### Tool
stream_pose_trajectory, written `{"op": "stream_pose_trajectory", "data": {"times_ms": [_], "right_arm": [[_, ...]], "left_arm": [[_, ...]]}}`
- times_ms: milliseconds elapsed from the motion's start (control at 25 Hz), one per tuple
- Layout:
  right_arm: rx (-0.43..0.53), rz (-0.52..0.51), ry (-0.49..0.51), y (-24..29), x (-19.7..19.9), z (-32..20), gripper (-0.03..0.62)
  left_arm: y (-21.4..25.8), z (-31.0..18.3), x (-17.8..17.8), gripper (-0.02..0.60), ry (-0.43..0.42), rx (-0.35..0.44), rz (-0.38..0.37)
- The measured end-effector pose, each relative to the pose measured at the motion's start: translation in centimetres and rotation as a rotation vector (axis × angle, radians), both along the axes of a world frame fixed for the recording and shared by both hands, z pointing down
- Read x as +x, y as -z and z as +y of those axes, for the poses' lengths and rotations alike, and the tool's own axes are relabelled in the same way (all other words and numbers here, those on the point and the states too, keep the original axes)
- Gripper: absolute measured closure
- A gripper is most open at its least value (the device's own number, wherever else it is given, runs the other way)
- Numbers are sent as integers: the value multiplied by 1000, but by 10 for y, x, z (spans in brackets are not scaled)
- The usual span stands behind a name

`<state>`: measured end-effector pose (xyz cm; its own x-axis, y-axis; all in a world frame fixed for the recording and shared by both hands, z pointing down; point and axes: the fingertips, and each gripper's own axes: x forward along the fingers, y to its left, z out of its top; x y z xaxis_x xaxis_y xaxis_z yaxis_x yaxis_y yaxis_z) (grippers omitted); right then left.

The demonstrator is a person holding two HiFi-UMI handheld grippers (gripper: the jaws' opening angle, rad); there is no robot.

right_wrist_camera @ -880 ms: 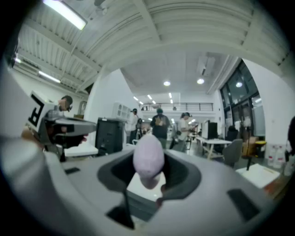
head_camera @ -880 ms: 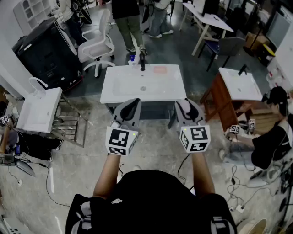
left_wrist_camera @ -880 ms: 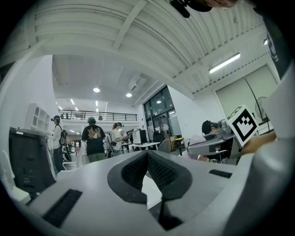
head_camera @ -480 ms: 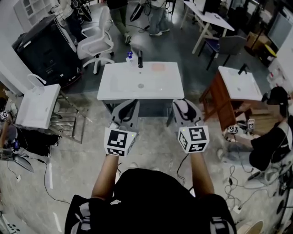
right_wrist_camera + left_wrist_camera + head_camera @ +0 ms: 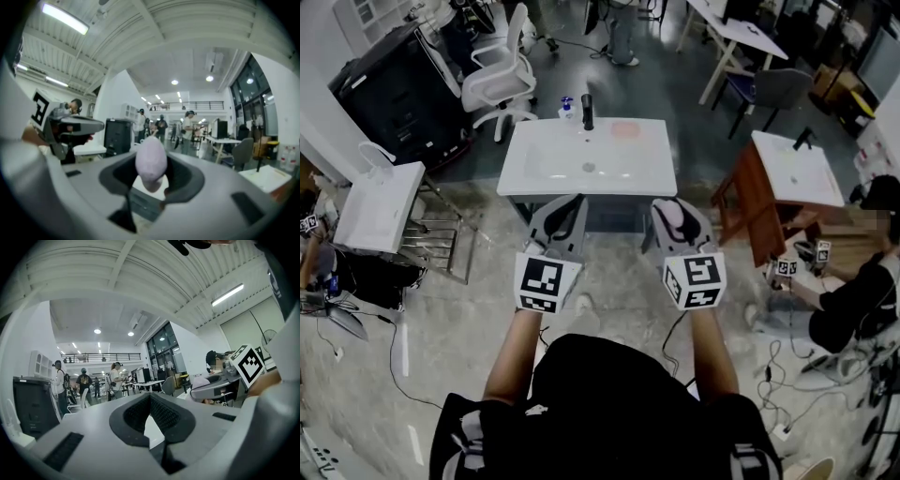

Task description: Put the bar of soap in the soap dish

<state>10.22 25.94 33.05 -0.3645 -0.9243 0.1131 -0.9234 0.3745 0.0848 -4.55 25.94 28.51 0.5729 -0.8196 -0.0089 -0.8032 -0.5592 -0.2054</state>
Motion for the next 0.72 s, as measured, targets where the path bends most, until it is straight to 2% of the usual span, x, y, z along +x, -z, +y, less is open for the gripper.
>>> {"op": "stream_pose_trajectory", "data": {"times_ms": [400,720], "right_arm": [[-26,-7,-10,-17,10,-40,419],[-47,0,-14,-23,9,-107,419]], "left_arm": [[-17,-42,13,561,-4,-14,-28],[-30,-113,12,561,-2,-43,-23]]}}
